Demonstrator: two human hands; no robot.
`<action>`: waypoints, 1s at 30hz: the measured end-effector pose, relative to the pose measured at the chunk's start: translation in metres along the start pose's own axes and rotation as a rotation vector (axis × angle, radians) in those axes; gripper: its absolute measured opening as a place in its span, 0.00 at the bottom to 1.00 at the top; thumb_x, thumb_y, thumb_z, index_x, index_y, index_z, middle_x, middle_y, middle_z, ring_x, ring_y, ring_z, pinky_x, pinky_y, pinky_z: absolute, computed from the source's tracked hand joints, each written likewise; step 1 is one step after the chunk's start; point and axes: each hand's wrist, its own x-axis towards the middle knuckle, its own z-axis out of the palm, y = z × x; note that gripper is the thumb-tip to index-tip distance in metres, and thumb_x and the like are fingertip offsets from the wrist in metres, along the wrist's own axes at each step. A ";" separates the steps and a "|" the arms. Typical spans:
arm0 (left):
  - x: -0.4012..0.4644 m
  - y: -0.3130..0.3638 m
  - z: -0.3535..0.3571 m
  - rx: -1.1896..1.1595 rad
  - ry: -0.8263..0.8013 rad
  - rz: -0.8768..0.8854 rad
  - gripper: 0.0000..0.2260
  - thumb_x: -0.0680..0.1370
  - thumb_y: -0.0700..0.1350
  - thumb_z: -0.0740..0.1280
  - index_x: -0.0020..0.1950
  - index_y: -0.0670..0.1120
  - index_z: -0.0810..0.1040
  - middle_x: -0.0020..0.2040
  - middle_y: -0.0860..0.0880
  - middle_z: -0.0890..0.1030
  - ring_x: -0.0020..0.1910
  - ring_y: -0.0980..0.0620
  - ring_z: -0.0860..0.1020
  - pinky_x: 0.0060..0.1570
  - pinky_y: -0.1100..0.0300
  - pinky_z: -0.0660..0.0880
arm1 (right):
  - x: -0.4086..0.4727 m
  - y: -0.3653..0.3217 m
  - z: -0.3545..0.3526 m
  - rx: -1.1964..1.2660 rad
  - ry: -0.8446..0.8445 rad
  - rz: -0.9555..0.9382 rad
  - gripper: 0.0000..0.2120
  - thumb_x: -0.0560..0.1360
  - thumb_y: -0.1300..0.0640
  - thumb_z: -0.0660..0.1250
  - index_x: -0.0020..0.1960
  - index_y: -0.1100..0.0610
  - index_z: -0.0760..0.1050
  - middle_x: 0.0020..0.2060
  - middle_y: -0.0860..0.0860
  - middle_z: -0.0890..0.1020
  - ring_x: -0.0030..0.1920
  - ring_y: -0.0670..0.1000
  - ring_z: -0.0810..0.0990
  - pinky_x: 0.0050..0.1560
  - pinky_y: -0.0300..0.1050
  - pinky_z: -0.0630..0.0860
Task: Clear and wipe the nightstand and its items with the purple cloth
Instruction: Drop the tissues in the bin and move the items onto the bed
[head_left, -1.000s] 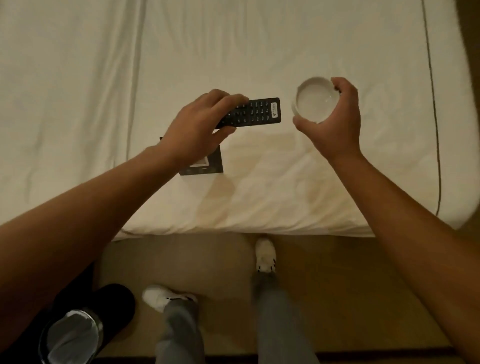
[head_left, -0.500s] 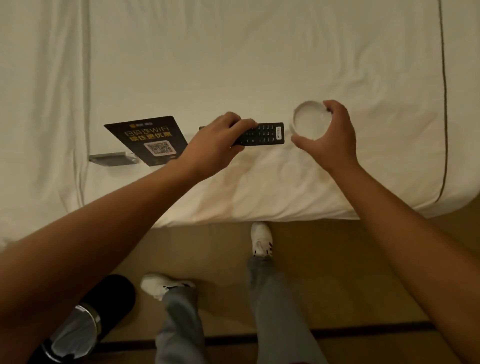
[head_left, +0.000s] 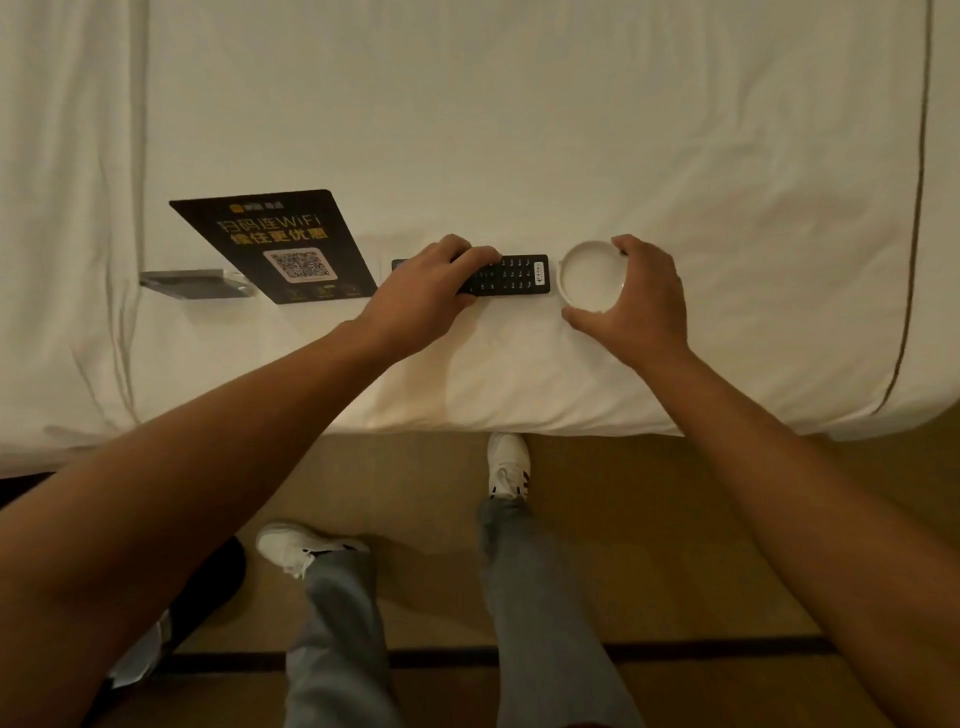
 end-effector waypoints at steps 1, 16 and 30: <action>0.000 0.000 0.002 -0.001 0.002 0.005 0.22 0.81 0.41 0.68 0.75 0.47 0.70 0.67 0.41 0.75 0.63 0.41 0.75 0.59 0.45 0.77 | -0.001 0.002 0.001 -0.012 0.004 0.003 0.45 0.63 0.43 0.83 0.73 0.59 0.68 0.68 0.56 0.75 0.70 0.58 0.71 0.70 0.54 0.70; 0.000 -0.003 0.024 -0.011 0.068 0.013 0.20 0.80 0.39 0.69 0.72 0.44 0.74 0.64 0.41 0.76 0.68 0.40 0.72 0.65 0.46 0.73 | -0.005 0.010 0.013 -0.100 0.027 0.006 0.46 0.64 0.39 0.81 0.73 0.59 0.68 0.71 0.56 0.72 0.74 0.57 0.68 0.72 0.55 0.68; -0.002 -0.004 0.027 0.087 0.108 -0.041 0.19 0.79 0.40 0.70 0.71 0.42 0.76 0.64 0.40 0.77 0.66 0.39 0.73 0.61 0.46 0.72 | -0.007 0.009 0.022 -0.143 0.057 0.016 0.47 0.64 0.39 0.81 0.74 0.58 0.65 0.72 0.56 0.71 0.74 0.57 0.68 0.72 0.55 0.68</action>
